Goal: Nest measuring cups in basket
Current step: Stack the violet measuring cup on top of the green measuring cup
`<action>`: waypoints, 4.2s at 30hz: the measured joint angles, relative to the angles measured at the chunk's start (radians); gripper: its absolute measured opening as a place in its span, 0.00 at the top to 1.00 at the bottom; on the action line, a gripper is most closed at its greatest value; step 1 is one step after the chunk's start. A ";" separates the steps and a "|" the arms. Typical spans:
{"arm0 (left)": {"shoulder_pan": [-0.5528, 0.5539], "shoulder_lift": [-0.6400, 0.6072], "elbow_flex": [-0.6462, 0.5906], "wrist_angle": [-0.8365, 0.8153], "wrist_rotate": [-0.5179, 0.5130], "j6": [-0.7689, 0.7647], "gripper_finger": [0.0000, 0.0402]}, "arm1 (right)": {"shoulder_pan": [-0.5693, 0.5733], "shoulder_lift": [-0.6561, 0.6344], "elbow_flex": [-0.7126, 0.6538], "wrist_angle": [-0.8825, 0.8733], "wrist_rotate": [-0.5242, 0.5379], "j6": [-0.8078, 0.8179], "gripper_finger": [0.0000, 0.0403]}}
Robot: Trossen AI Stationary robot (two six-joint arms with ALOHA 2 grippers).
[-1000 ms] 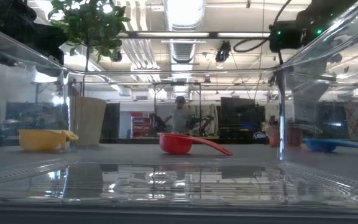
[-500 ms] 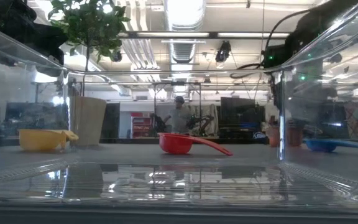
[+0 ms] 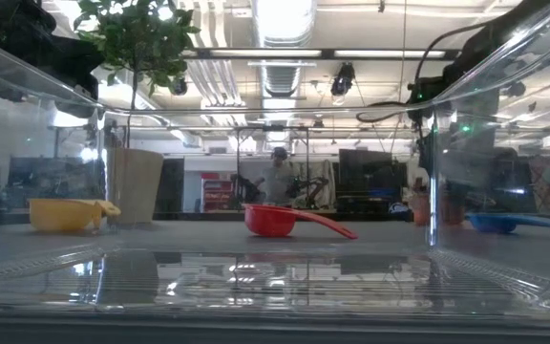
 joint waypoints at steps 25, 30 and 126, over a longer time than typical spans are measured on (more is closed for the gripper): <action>0.000 0.000 0.000 0.000 0.000 0.000 0.90 | 0.016 -0.003 0.034 0.024 -0.035 -0.092 0.75; 0.000 0.000 0.000 0.000 0.000 0.000 0.90 | 0.070 -0.003 0.071 0.024 -0.038 -0.091 0.83; 0.000 0.000 0.000 0.000 0.000 0.000 0.90 | 0.418 -0.086 0.099 0.090 0.264 -0.570 0.47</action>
